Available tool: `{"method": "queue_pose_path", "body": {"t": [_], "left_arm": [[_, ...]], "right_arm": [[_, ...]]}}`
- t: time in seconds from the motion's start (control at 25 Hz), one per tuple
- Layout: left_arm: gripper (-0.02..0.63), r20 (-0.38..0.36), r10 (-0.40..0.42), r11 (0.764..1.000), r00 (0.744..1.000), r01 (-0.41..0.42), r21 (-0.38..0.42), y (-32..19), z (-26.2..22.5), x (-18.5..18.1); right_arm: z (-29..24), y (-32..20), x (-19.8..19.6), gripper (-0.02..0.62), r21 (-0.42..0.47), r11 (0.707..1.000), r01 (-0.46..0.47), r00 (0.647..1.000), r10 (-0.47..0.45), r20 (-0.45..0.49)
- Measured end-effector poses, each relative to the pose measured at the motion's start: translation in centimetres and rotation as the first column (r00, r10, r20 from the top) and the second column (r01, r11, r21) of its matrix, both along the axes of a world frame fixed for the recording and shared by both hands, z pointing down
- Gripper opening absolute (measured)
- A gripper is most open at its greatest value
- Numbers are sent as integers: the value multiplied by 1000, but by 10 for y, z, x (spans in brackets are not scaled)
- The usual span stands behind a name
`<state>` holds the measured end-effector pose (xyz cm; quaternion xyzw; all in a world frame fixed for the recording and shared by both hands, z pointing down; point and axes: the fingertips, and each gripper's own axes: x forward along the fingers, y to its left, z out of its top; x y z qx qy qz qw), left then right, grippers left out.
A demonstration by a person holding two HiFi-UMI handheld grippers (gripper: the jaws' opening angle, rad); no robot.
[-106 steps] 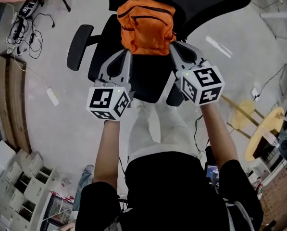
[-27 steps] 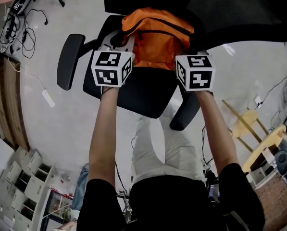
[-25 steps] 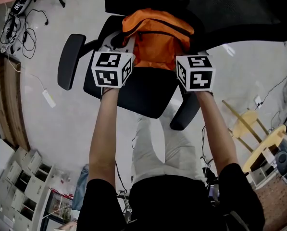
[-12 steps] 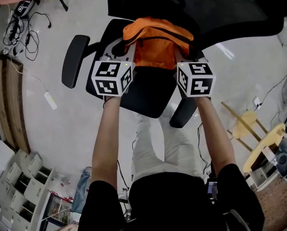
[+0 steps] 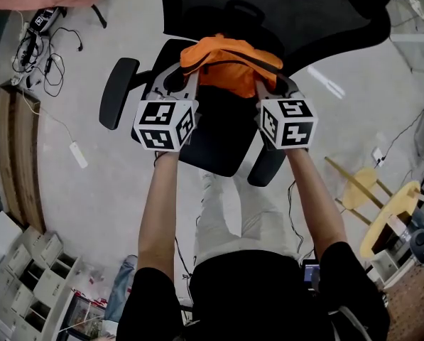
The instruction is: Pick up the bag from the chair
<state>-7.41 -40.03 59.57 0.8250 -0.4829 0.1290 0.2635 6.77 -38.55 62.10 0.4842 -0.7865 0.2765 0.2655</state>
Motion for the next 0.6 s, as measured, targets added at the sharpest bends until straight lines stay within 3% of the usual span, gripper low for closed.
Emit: {"method": "queue_pose_path", "body": {"t": [0.6], "left_arm": [[29, -4, -2, 989, 1000, 2, 145, 27, -119, -10]], "right_arm": [[-116, 12, -7, 37, 154, 988, 18, 1000, -21, 21]]}}
